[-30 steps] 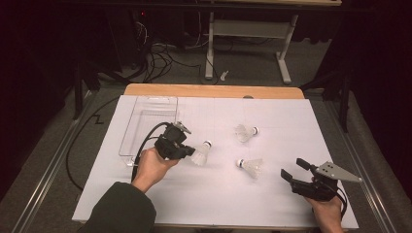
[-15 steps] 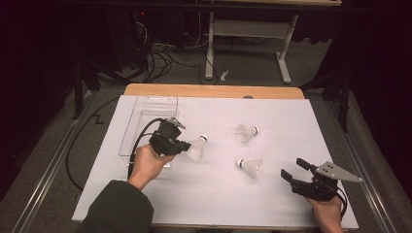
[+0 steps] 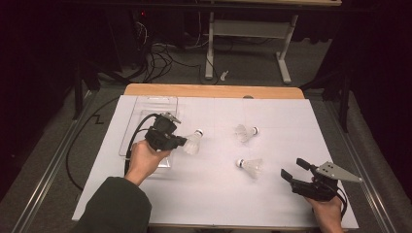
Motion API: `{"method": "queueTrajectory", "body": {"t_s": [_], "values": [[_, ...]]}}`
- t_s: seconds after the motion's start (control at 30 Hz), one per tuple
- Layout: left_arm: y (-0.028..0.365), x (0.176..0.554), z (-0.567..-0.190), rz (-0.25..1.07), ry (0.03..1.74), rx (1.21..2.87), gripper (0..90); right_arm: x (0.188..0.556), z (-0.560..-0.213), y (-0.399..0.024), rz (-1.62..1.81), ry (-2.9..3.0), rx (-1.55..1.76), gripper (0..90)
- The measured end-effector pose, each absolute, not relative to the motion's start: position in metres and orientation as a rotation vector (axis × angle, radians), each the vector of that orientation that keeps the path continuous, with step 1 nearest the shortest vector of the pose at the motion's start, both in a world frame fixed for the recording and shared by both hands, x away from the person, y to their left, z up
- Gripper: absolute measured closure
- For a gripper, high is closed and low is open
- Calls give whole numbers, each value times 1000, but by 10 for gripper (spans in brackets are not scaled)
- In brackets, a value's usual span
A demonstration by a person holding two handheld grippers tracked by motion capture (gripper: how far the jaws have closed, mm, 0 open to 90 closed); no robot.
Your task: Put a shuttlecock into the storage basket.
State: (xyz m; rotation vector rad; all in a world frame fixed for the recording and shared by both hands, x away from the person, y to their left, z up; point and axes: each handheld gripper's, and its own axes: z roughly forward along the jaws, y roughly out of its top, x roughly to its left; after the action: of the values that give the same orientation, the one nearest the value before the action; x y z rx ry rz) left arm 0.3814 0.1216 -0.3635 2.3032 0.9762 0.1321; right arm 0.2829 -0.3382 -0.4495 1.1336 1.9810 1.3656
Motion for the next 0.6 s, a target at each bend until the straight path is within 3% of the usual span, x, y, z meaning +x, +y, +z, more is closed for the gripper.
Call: {"method": "queueTrajectory", "body": {"t_s": [0.6], "values": [[137,390,-353,174,1031,2265,897,283,-450,-338,1366,1980,1135,237]]}}
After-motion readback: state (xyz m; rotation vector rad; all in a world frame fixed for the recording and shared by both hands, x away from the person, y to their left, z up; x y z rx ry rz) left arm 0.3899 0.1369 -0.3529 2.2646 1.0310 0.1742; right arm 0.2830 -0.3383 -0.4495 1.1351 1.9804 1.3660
